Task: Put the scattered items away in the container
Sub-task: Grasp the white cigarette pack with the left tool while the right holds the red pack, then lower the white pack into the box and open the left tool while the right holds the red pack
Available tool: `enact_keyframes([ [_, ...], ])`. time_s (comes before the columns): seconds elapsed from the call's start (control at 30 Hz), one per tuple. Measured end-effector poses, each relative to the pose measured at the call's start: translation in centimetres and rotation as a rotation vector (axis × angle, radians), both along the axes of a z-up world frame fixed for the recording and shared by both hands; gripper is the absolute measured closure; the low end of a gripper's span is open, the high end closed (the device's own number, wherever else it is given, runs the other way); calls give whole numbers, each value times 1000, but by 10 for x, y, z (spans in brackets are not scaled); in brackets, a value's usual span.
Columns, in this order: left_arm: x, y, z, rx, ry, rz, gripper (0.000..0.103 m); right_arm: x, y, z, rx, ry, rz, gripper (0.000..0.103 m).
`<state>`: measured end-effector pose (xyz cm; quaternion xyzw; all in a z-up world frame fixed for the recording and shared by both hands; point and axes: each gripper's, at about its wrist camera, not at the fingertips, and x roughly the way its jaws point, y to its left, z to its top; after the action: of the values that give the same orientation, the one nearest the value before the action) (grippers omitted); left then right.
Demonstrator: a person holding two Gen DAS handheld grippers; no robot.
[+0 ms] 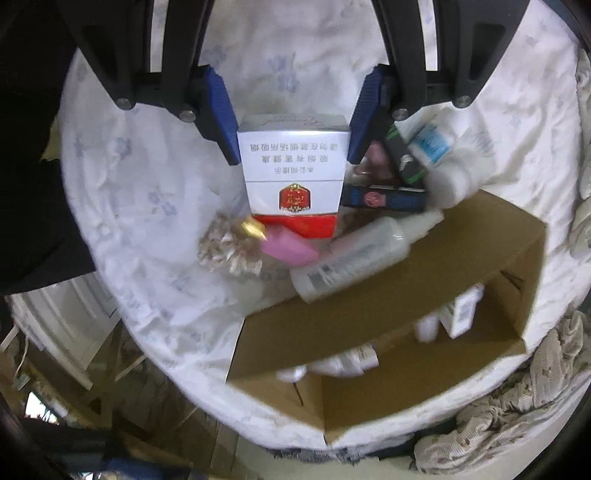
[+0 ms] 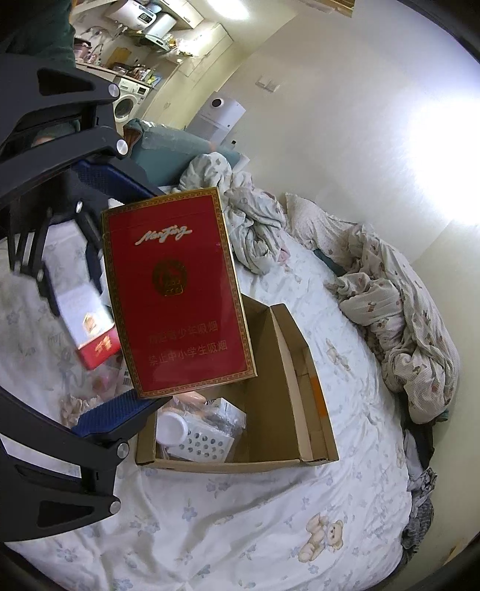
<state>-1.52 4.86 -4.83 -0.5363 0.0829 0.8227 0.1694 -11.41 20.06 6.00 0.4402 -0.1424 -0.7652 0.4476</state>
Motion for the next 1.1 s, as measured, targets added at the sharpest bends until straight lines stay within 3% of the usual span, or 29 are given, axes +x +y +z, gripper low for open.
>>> enact_keyframes([
  [0.3, 14, -20, 70, 90, 200, 80, 46, -4, 13, 2, -51, -10, -43, 10],
  [0.5, 12, -38, 87, 81, 243, 121, 46, -11, 15, 2, -28, 1, -86, 10],
  [0.7, -10, -58, 90, 134, 235, 210, 46, -48, 24, -3, -109, -83, -121, 10],
  [0.77, -20, -63, 94, 170, 235, 230, 46, -58, 15, -8, -71, -86, -118, 10],
  [0.9, -44, -66, 101, 161, 249, 270, 46, -72, -15, -23, 80, -48, -80, 10],
  [1.1, -99, -73, 79, 67, 191, 385, 46, -72, -65, -57, 329, 11, 29, 10],
])
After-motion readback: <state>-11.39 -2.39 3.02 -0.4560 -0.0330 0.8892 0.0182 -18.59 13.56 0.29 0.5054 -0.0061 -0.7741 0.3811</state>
